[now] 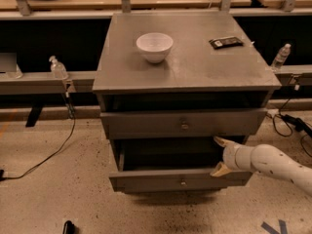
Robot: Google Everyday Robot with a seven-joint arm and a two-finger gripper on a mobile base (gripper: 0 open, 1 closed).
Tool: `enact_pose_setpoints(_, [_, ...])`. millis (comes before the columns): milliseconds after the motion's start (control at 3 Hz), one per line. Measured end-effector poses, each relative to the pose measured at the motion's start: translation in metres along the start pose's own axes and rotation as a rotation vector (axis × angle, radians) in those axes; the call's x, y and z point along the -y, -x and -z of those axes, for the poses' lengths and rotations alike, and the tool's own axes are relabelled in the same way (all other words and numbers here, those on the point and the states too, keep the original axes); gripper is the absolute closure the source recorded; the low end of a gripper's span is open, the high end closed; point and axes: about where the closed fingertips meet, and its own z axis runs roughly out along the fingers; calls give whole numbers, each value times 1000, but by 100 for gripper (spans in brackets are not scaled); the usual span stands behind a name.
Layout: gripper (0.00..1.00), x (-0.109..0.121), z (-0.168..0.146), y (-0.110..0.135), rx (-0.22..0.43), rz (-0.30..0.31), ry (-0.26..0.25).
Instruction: Close middle drawer
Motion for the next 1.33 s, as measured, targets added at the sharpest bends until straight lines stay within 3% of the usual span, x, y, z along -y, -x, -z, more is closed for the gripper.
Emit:
enact_pose_setpoints(333, [39,-18,3,2,40,-34,24])
enact_pose_setpoints(667, [62,-91,3,19,182,-146,142])
enact_pose_setpoints(1000, [85,-135,6,37,306,-196,215])
enact_pose_setpoints(1333, [100,-165,2,42,349,-220,269])
